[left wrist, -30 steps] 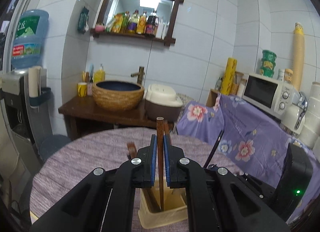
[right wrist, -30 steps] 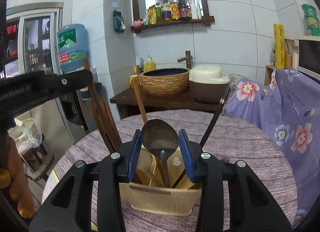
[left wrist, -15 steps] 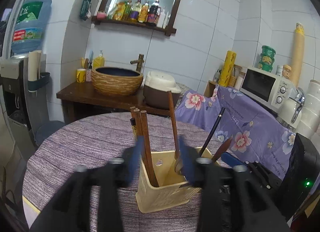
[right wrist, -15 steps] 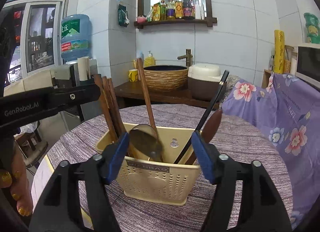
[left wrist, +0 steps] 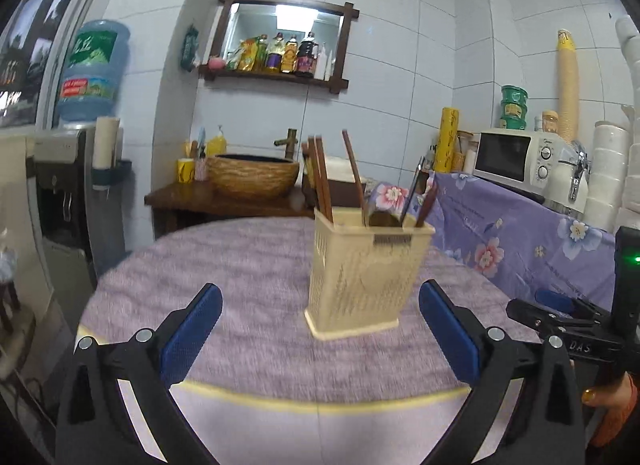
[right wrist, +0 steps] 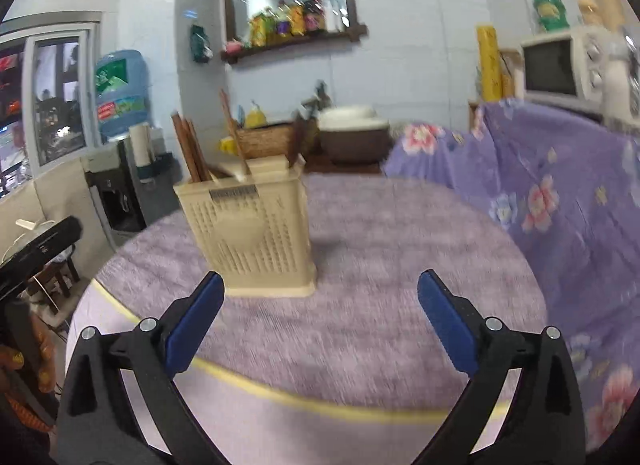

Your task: Organize utensils

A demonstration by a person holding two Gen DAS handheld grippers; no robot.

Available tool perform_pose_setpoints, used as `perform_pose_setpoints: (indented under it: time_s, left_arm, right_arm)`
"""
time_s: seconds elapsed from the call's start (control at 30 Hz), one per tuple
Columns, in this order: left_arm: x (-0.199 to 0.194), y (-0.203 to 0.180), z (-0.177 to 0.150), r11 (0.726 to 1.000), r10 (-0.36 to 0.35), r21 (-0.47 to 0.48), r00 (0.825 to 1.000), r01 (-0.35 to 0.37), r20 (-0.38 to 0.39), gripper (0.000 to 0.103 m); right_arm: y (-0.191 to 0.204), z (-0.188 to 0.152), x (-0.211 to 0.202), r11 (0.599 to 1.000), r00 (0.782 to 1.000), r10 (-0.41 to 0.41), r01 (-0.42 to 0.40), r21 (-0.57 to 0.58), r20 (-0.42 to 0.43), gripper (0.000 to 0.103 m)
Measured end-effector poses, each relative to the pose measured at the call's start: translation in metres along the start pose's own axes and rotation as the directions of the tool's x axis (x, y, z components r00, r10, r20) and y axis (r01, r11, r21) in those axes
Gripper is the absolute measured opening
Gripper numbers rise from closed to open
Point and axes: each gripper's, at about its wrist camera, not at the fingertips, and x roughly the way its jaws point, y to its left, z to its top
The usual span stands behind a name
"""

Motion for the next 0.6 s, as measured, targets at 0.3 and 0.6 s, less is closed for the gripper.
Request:
perform_pose_setpoints:
  time_s: [0.3,0.6]
  left_arm:
    - [-0.033,-0.020,-0.052,1.000,0.026,-0.012,0.995,-0.027,-0.092,0.098]
    - [-0.076,-0.043,-0.053,0.997,0.058,0.051,0.998,-0.058,0.018,0.098]
  right_arm:
    - [0.006,-0.069,-0.039,0.999,0.997,-0.011,0.008,-0.048,-0.076,0.096]
    - [0.023,-0.064,-0.093,0.999,0.998,0.043,-0.042,-0.015,0.052,0.097]
